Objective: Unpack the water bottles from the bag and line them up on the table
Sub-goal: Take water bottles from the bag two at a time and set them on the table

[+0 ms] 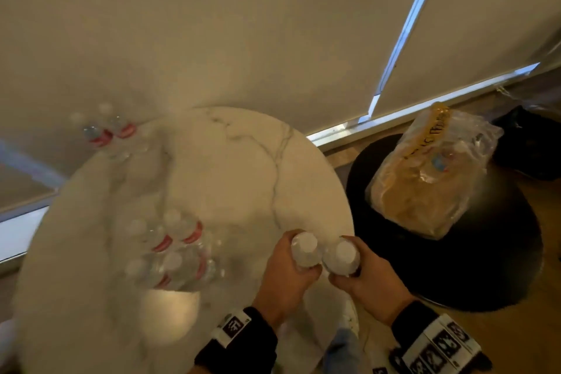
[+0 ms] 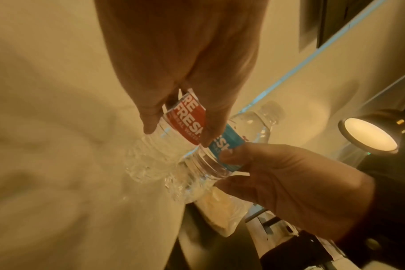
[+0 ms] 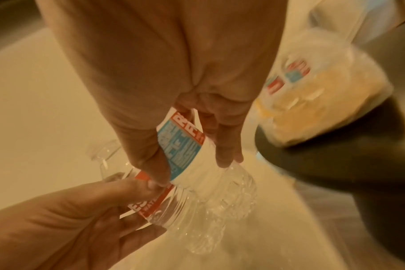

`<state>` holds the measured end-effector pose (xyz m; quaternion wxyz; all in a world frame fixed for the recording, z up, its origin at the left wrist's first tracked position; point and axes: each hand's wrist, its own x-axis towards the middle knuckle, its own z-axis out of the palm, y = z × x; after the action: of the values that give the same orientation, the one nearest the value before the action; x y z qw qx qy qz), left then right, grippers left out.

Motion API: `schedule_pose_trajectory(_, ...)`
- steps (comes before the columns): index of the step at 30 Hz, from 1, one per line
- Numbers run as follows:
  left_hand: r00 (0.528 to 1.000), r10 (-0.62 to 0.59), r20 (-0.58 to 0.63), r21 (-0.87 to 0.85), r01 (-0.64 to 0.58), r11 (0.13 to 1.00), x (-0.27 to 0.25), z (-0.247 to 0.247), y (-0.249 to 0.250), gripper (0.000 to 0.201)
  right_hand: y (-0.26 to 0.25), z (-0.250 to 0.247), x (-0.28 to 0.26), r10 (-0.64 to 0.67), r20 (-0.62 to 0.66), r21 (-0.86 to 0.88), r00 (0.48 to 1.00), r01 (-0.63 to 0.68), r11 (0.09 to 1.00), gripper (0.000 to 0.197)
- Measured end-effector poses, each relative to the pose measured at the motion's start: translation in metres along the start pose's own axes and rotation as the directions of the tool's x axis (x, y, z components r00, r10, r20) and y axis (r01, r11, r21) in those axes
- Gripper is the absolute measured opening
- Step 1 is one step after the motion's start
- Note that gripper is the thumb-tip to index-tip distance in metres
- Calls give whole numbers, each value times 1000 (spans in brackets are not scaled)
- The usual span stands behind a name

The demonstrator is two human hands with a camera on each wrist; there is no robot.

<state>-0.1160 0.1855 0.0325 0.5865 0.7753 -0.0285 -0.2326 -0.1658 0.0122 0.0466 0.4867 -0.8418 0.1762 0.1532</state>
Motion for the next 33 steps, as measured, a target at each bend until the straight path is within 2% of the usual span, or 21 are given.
schedule_pose_trajectory(3, 989, -45, -142, 21, 48, 999, -59, -61, -42, 53, -21, 78, -22, -34, 121, 18, 992, 32, 999, 56)
schedule_pose_trajectory(7, 950, -122, -287, 27, 135, 990, -112, -131, -82, 52, -54, 169, -35, -75, 188, 95, 979, 58, 994, 54)
schedule_pose_trajectory(11, 907, -94, -411, 27, 115, 993, -128, -180, -90, 44, -85, 230, -32, -124, 139, 158, 982, 102, 982, 49)
schedule_pose_trajectory(16, 905, -99, -414, 15, 115, 993, -133, -205, -93, 43, -96, 264, -31, -84, 58, 125, 995, 76, 989, 55)
schedule_pose_trajectory(18, 903, -106, -417, 16, 123, 992, -132, -208, -96, 44, -95, 265, -30, -76, 59, 102, 995, 70, 992, 58)
schedule_pose_trajectory(21, 907, -113, -406, 35, 139, 990, -134, -210, -97, 45, -89, 260, -28, -61, 129, 58, 990, 54, 997, 70)
schedule_pose_trajectory(23, 909, -153, -387, 74, 196, 978, -138, -210, -101, 47, -81, 249, -27, -27, 179, -21, 983, 31, 999, 75)
schedule_pose_trajectory(25, 904, -263, -337, 128, 321, 939, -150, -206, -110, 48, -71, 230, -28, 23, 223, -106, 975, 1, 994, 68)
schedule_pose_trajectory(27, 886, -346, -308, 247, 425, 871, -163, -200, -116, 50, -56, 201, -30, 55, 226, -119, 973, -29, 992, 51)
schedule_pose_trajectory(30, 873, -373, -313, 264, 457, 849, -166, -181, -115, 17, -26, 148, -33, 98, 140, -68, 985, -89, 994, 32)
schedule_pose_trajectory(31, 884, -366, -292, 278, 445, 851, -162, -171, -111, 16, -14, 129, -33, 115, 92, -54, 989, -110, 992, 28)
schedule_pose_trajectory(33, 907, -351, -233, 298, 410, 862, -144, -147, -101, 34, 9, 88, -29, 148, -6, -24, 989, -148, 989, 23)
